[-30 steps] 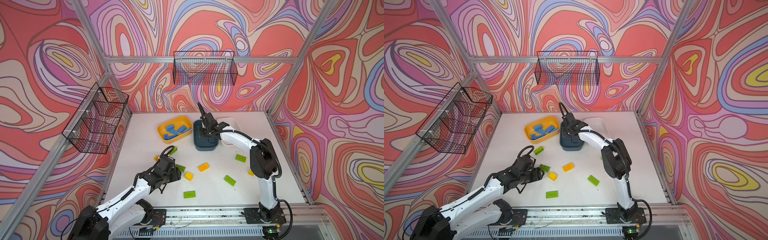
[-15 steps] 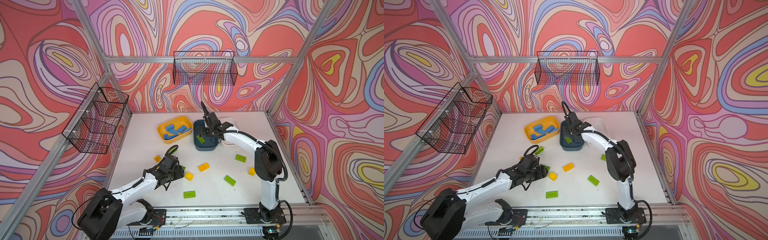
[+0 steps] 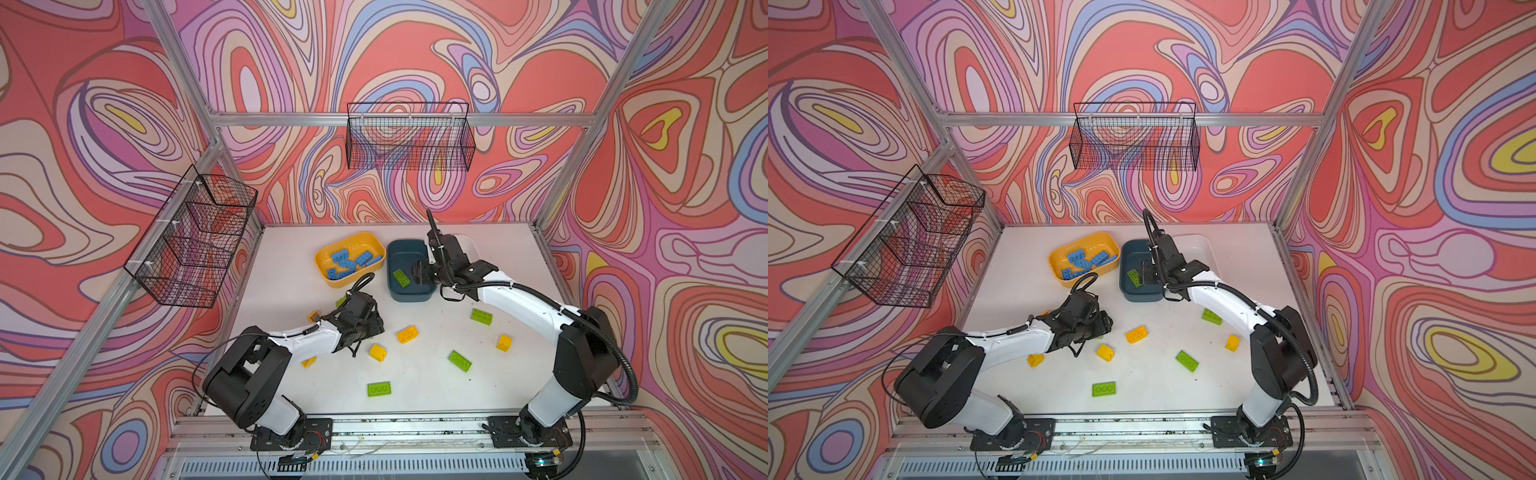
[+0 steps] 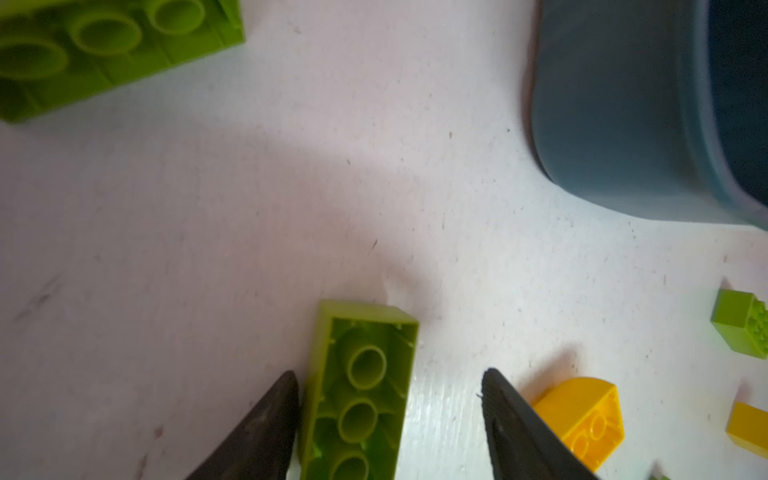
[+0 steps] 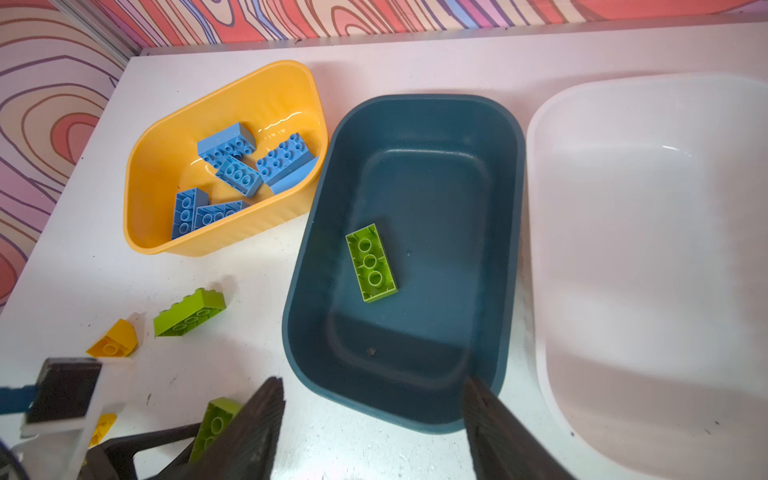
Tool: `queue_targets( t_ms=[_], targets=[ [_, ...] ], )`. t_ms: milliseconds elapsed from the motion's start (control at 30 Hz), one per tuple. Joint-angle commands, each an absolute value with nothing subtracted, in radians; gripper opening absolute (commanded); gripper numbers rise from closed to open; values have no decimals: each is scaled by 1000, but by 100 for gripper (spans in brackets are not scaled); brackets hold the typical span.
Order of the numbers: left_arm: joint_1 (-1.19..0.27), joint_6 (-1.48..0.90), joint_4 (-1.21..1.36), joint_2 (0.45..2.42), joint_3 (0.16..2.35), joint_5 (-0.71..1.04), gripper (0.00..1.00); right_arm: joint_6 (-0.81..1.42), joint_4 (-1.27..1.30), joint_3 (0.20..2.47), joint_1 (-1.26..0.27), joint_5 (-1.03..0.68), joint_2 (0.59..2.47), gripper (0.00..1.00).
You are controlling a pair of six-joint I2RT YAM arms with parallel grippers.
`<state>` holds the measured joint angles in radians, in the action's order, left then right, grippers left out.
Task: Sort the legos into containers by color
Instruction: 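Lower the left gripper onto a lime-green 2x3 brick while the right arm withdraws, then lift the brick left-handed over the teal tub while the right arm reaches forward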
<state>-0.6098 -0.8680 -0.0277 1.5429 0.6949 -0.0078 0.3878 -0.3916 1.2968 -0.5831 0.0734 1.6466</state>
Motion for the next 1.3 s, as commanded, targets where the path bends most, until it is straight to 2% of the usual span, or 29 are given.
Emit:
queue_targets(
  t_ms=[0,267,400,500,667,800,1267],
  targets=[
    [-640,-828,-130,1589,724,-69,63,408,-356,1229,-581,76,1572,71],
    [-713,-730,-280,1637,821,-205,45,437,-325,1109,-581,74,1448,70],
    [-734,-671,-394,1682,914,-243,30,445,-326,1074,-581,74,1408,70],
    [-748,-642,-438,1676,956,-280,23,445,-334,1050,-580,78,1376,69],
    [-750,-590,-468,1608,1033,-273,23,449,-344,998,-581,83,1317,69],
    [-745,-518,-496,1613,1181,-236,24,451,-350,948,-580,78,1272,69],
    [-659,-466,-609,2056,1837,-13,25,473,-426,708,-581,42,1060,69]
  ],
)
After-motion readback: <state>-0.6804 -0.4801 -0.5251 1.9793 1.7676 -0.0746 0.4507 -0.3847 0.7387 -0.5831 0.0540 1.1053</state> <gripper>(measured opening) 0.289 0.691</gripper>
